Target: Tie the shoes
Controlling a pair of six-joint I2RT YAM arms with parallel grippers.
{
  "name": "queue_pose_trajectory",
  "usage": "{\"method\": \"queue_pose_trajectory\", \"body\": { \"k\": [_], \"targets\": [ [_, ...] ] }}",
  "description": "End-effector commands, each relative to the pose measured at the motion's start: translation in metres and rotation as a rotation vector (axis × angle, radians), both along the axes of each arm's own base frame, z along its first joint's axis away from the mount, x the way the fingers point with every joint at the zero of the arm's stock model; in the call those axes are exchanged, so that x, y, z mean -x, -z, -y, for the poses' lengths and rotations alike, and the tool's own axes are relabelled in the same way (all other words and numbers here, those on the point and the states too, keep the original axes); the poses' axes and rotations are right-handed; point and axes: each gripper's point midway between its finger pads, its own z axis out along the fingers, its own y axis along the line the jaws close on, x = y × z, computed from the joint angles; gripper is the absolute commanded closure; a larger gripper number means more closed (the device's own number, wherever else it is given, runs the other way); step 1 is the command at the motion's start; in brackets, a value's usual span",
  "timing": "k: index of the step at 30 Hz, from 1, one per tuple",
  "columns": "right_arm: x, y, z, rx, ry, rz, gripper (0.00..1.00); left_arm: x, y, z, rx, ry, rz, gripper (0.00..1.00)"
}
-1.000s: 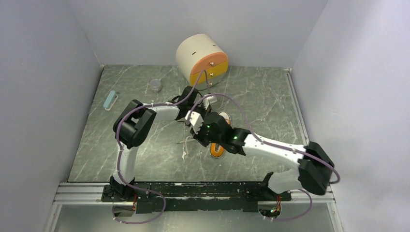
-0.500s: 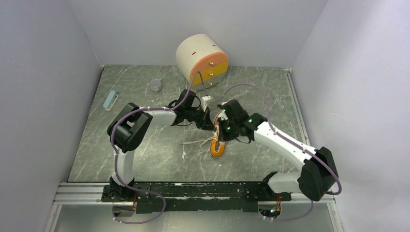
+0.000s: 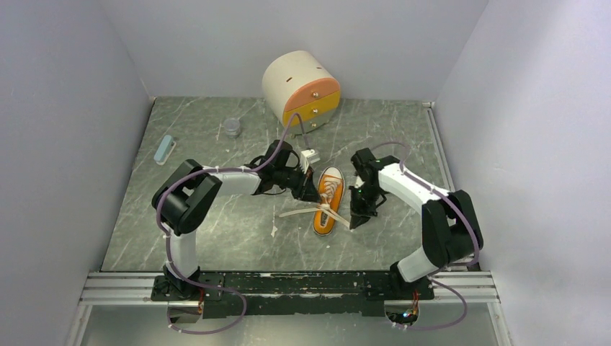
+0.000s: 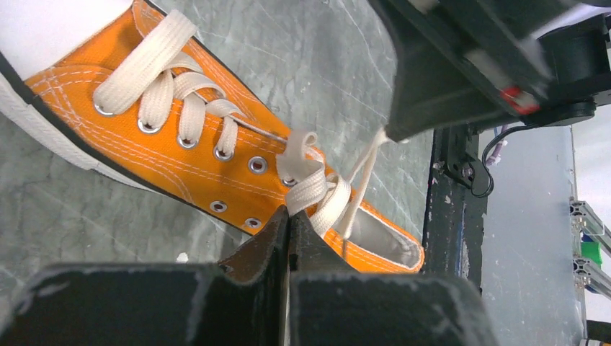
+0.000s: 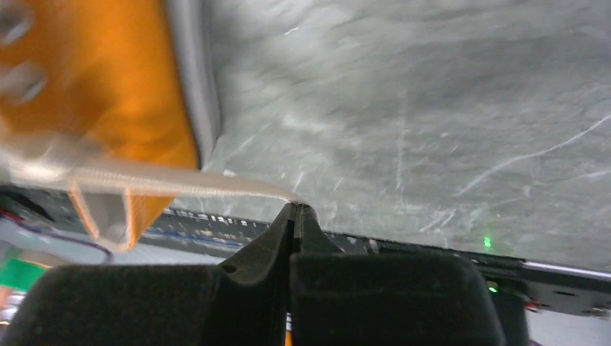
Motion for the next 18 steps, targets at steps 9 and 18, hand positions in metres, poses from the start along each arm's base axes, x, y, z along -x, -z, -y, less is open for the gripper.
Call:
{"method": "queue_pose_trajectory", "body": {
  "k": [9, 18],
  "targets": [
    [-0.028, -0.007, 0.065, 0.161, 0.192, 0.180, 0.49, -0.011, -0.009, -0.004, 0.003, -0.022, 0.046, 0.95],
    [-0.097, -0.054, -0.021, -0.384, -0.001, 0.520, 0.31, -0.012, -0.013, -0.008, -0.007, -0.010, 0.046, 0.95]
  ]
}}
